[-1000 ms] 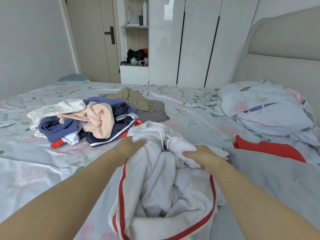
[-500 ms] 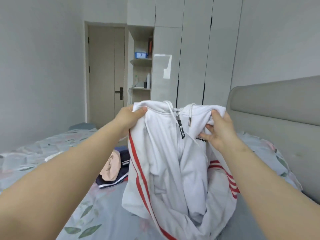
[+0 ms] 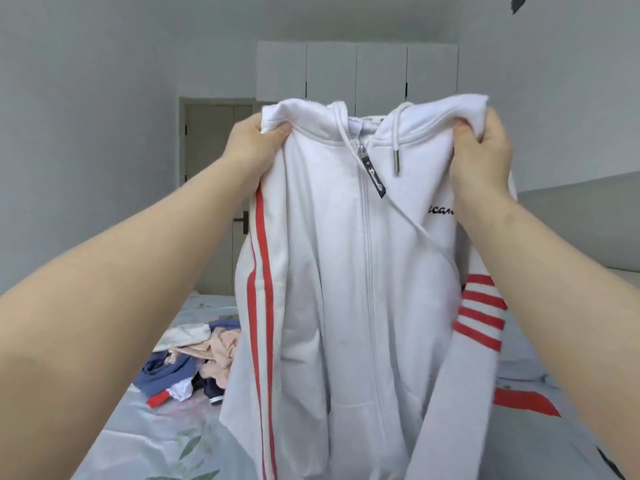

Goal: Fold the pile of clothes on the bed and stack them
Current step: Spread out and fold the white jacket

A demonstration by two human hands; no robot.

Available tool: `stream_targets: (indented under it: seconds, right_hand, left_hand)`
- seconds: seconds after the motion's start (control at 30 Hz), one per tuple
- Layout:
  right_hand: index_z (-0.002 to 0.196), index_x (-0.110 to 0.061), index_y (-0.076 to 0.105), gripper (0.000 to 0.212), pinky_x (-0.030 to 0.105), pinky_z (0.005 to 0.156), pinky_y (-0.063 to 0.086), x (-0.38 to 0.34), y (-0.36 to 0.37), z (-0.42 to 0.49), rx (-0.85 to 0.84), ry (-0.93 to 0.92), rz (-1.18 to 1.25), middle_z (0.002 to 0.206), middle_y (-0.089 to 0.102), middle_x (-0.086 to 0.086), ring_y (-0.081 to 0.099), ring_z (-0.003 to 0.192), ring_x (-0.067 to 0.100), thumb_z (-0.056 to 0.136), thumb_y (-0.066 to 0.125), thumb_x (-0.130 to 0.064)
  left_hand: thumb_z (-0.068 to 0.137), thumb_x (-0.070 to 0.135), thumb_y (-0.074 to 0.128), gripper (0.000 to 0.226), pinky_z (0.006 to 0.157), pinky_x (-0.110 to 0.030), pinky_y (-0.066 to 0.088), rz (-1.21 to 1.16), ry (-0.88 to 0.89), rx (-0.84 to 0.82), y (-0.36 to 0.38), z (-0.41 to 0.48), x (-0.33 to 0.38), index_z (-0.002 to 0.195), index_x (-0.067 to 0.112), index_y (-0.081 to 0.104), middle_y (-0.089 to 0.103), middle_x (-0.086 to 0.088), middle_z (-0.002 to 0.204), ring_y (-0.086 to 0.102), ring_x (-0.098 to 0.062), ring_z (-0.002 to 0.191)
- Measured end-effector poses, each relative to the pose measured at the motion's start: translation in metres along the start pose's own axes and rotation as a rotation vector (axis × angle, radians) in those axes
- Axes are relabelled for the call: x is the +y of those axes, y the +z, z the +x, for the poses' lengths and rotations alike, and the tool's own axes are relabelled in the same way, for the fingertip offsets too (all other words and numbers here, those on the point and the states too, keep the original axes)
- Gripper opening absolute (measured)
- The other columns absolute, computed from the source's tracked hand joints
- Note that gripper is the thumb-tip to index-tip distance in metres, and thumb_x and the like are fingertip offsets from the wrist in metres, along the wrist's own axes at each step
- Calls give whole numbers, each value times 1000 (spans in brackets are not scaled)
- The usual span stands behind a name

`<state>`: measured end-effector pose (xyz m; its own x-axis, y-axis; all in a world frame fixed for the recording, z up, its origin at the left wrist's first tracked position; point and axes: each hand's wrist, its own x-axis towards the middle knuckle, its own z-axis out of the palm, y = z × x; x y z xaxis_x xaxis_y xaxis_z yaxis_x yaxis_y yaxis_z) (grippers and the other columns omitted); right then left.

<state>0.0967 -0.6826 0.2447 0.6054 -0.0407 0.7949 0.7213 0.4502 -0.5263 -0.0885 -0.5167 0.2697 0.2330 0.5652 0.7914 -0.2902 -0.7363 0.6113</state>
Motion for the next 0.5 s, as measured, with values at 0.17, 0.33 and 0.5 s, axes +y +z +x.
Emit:
stream_targets:
  seconds: [0.17, 0.33, 0.5]
  right_hand:
    - [92, -46, 56, 21, 43, 102, 41, -11, -6, 10, 27, -71, -76, 76, 56, -20, 51, 109, 25, 78, 42, -39]
    - [71, -41, 50, 21, 46, 96, 38, 25, -12, -12, -54, 70, -328, 75, 52, -14, 46, 94, 20, 84, 36, -32]
    - [97, -42, 59, 36, 53, 101, 34, 73, -18, -33, -284, 260, -495, 108, 65, -10, 54, 110, 27, 76, 35, -27]
  left_hand:
    - [93, 16, 58, 6, 70, -16, 51, 18, 33, -4, -4, 5, 12, 95, 19, 62, 63, 8, 89, 60, -6, 82]
    - [84, 9, 68, 34, 87, -36, 52, 195, -178, -156, -9, -17, -24, 117, 17, 61, 65, -4, 108, 62, -22, 97]
    - [76, -5, 71, 61, 93, -48, 49, 219, -468, -375, -11, -37, -73, 128, 25, 56, 63, -3, 118, 60, -30, 105]
